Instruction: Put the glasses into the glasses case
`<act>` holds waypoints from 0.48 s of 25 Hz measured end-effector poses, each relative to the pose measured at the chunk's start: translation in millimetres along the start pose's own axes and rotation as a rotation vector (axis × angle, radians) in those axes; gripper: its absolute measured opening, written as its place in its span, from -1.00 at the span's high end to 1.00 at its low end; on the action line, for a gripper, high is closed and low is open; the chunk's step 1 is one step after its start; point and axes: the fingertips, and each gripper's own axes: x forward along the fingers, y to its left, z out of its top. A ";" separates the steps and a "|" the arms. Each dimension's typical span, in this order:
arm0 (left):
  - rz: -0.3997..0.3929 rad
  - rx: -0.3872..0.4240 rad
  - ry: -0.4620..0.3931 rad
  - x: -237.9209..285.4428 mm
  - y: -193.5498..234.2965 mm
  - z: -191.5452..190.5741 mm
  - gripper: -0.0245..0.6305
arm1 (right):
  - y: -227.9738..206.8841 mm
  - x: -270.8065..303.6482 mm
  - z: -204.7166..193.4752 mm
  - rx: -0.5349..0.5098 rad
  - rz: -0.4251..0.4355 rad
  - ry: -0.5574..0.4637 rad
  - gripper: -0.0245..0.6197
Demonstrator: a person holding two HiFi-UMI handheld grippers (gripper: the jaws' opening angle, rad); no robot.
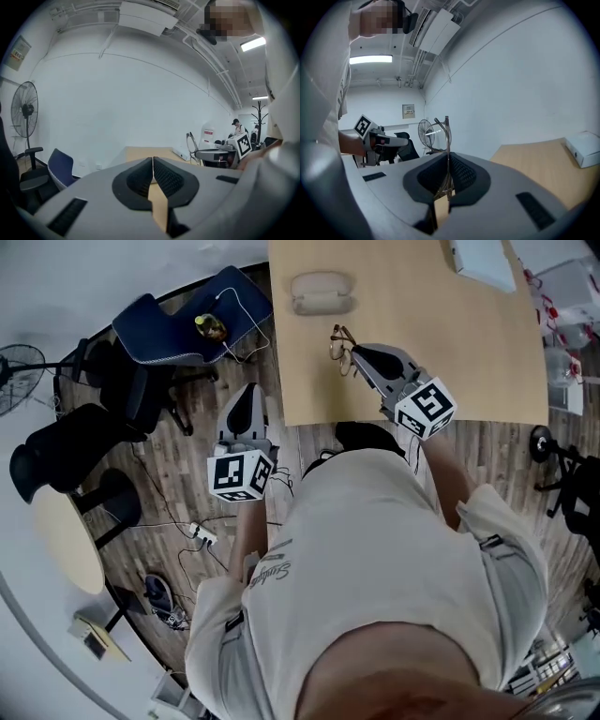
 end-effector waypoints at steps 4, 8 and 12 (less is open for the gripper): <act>-0.047 0.041 0.021 41.0 -5.5 11.1 0.87 | -31.6 4.3 4.8 0.007 -0.046 -0.022 0.90; -0.102 0.031 0.043 79.9 -15.2 13.5 0.87 | -57.4 7.3 -1.0 0.015 -0.071 0.003 0.90; -0.131 0.027 0.035 102.4 -24.6 24.3 0.87 | -73.2 6.1 -5.2 0.031 -0.080 0.036 0.90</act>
